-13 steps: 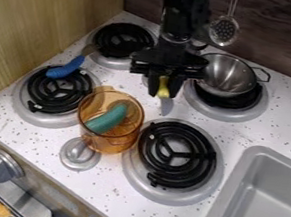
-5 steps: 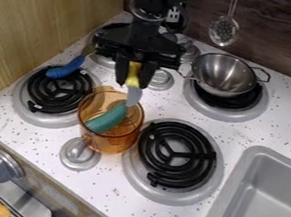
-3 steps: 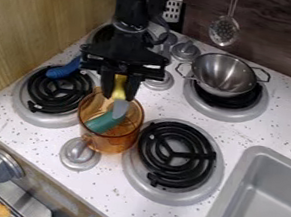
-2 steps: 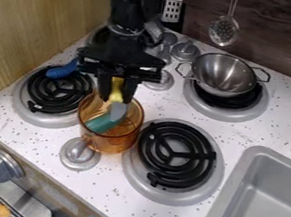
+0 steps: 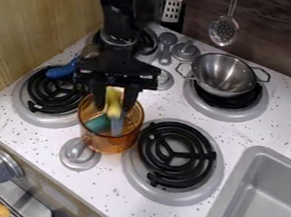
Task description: Put the knife to jar
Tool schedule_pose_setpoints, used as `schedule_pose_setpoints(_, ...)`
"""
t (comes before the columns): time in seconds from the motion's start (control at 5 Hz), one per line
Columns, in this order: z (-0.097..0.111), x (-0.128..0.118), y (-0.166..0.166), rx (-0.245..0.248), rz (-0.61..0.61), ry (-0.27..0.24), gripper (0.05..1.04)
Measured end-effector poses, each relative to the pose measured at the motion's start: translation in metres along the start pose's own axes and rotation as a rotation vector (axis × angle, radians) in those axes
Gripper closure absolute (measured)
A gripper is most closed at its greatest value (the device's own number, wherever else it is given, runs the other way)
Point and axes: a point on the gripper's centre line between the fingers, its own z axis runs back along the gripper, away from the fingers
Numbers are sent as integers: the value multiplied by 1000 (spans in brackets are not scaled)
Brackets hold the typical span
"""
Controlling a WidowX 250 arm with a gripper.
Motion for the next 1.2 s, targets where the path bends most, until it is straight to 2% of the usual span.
schedule_pose_setpoints(0.2,10,-1,4,34,-1,8,111)
schedule_pose_setpoints(0.6,35,-1,-5,108,-23,0,83)
schedule_pose_setpoints(0.8,39,3,-5,120,-51,-12,83)
schedule_pose_setpoints(1.2,28,42,14,36,-251,-150,83)
